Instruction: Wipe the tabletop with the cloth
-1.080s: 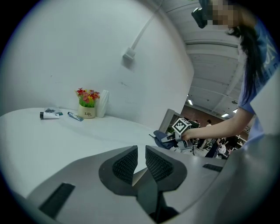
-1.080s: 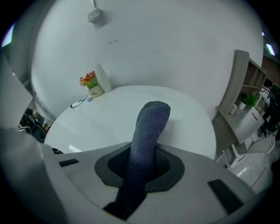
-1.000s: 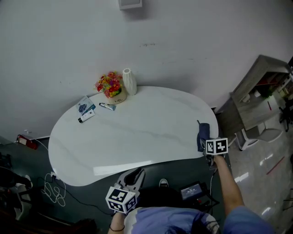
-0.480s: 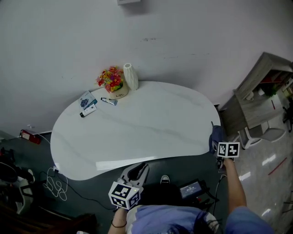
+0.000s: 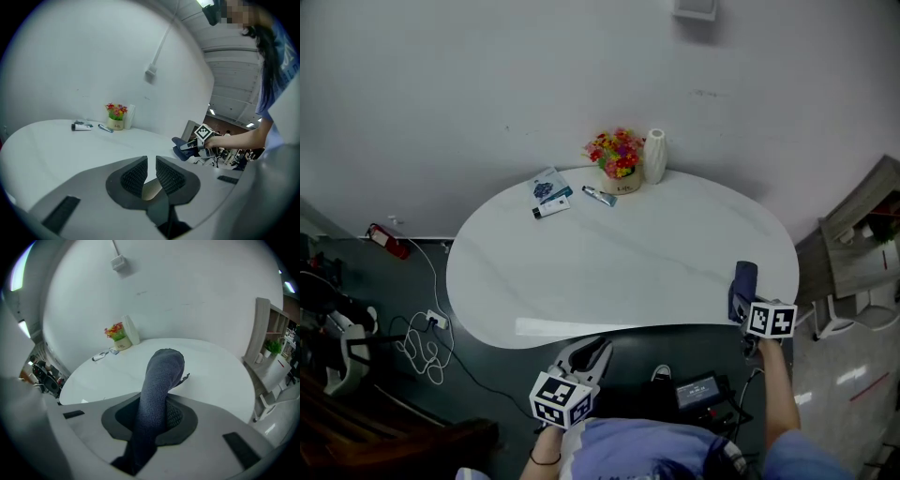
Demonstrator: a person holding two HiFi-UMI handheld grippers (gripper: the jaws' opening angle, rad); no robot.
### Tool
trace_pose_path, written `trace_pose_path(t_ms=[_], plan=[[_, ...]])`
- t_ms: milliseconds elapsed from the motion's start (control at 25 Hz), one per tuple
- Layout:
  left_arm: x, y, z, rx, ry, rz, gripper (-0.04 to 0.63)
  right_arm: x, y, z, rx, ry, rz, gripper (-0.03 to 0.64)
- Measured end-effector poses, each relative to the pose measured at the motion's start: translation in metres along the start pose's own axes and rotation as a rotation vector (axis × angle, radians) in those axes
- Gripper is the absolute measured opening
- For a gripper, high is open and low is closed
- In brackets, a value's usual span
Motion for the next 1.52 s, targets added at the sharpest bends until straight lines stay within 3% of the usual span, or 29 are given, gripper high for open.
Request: trace_pose_path(t_ms=[480, 760, 960, 1080, 1200, 1520], plan=[[-0.182, 0.141, -0.044, -0.087, -0.017, 0.232, 0.061, 0.066, 0.322, -0.020, -0.232, 0.054, 0.361, 0.071], [-0.256, 0.179, -0.074, -0.148, -0.044, 0.345, 0.061, 0.088, 0.493, -0.062, -0.382, 0.109, 0.575, 0.071], [-0.288, 0.186, -0.095, -0.193, -0.055, 0.383, 0.061, 0.089, 0.591, -0.113, -0.470, 0.176, 0.715, 0.071], [-0.296, 0.186, -0.103, -0.211, -0.052, 0.388, 0.061, 0.092, 0.622, -0.143, -0.535, 0.226, 0.757, 0.071], [-0.300, 0.186, -0.108, -0.213, -0.048, 0.391, 0.061, 0.100, 0.626, -0.162, -0.591, 0.261, 0.735, 0.071], [-0.274, 0.179, -0.100, -0.192, -0.036, 0.349, 0.060, 0.115, 0.551, -0.149, -0.536, 0.273, 0.595, 0.071]])
Point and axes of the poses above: the fingertips, and each gripper's own axes: x forward along the fingers, y to its left, z out of its top, the point moved 6 cm from there along -x, backward along the fingers, and after that the axes turned 2 degrees about -z, right-handed, at the moved point
